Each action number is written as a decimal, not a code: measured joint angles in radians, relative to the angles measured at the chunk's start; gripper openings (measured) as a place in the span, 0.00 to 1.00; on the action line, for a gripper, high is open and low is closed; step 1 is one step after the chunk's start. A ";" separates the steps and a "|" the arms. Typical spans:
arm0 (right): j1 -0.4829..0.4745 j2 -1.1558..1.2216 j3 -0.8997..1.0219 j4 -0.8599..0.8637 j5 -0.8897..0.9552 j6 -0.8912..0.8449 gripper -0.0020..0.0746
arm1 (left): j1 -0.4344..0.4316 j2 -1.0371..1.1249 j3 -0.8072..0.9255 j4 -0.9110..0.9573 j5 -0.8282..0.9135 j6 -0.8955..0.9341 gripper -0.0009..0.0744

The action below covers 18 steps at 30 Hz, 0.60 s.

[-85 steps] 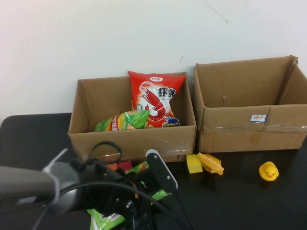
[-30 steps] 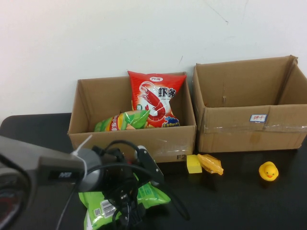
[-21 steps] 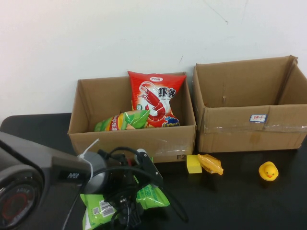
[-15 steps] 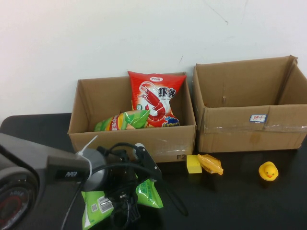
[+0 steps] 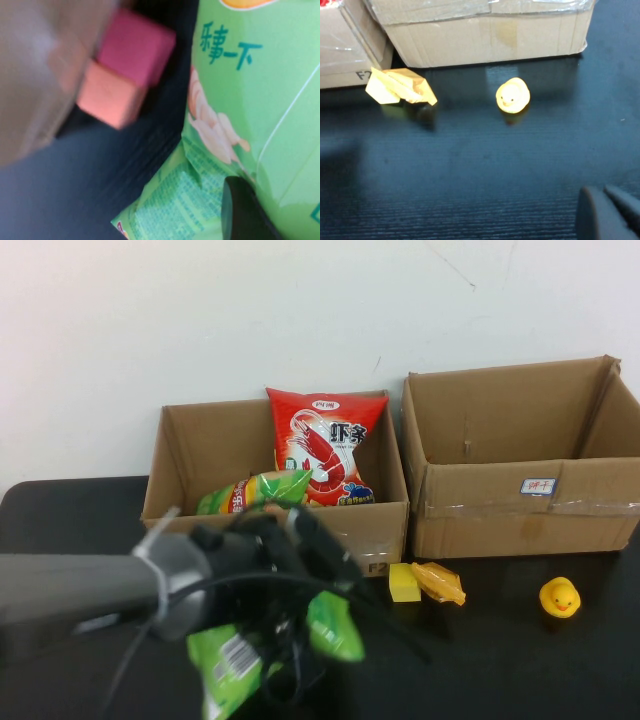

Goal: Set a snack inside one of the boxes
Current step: Pick up the potato chip, then place the potato chip in the potato chip box

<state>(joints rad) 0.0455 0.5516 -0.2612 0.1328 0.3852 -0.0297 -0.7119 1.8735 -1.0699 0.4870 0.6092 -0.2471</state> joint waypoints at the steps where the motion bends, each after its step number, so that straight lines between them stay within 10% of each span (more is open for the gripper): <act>1: 0.000 0.000 0.000 0.000 0.000 0.000 0.03 | -0.009 -0.029 -0.012 -0.021 0.010 0.016 0.30; 9: 0.000 0.000 0.000 0.000 0.000 0.000 0.03 | -0.023 -0.207 -0.179 -0.127 0.155 0.192 0.30; 18: 0.000 0.000 0.000 0.002 -0.001 0.000 0.03 | -0.014 -0.215 -0.283 0.406 -0.013 0.125 0.30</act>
<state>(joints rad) 0.0455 0.5516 -0.2612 0.1351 0.3846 -0.0297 -0.7262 1.6580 -1.3528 0.8931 0.5962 -0.1220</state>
